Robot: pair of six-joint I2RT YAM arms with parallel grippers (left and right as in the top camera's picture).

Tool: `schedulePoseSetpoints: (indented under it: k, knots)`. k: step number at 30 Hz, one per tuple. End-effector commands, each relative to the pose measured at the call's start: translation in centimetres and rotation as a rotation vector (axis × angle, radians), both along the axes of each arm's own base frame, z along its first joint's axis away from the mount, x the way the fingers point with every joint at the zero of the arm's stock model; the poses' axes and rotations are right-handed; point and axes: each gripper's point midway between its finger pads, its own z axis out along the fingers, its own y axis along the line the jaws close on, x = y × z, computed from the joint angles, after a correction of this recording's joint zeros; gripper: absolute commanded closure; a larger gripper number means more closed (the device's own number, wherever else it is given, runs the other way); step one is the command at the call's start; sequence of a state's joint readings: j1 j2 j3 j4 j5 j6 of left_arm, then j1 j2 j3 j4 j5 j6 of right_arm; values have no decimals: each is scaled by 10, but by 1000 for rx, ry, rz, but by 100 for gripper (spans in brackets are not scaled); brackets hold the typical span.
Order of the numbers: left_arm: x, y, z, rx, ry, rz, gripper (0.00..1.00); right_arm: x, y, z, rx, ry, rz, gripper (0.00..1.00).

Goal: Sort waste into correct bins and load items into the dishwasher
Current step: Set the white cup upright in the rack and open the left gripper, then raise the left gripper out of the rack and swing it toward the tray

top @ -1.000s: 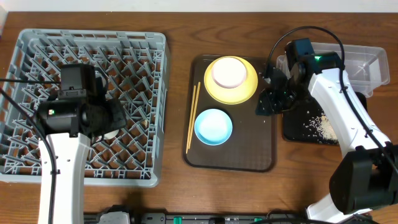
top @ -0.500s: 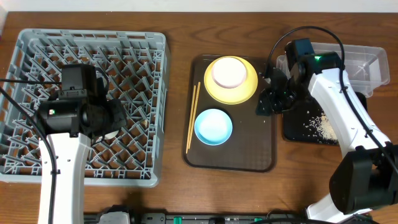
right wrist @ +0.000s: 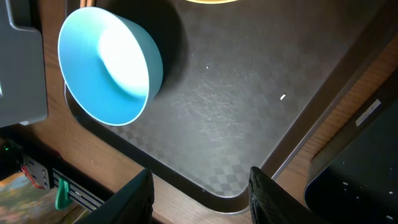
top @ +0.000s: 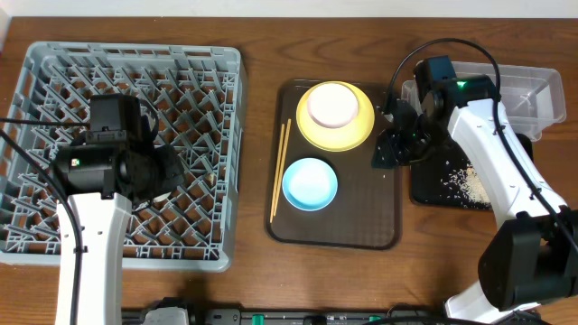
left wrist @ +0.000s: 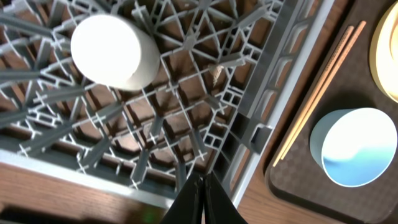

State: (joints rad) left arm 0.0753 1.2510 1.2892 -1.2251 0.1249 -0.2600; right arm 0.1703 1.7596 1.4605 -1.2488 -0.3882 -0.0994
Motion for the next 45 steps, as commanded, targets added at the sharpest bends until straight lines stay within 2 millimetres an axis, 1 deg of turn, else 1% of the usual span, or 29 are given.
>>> schedulePoseSetpoints:
  k: [1, 39, 43, 45]
  knots:
    - [-1, 0, -1, -17, 17, 56, 94, 0, 5, 4, 4, -19, 26, 53]
    - [-2, -1, -2, -26, 26, 80, 94, -2, 4, 4, 2, -11, 26, 53]
    - [-2, -7, -1, -57, 24, 69, 94, -2, 4, 4, 2, -11, 26, 53]
    - [0, -13, 0, -84, 13, 33, 94, -2, 4, 4, 2, -12, 26, 53]
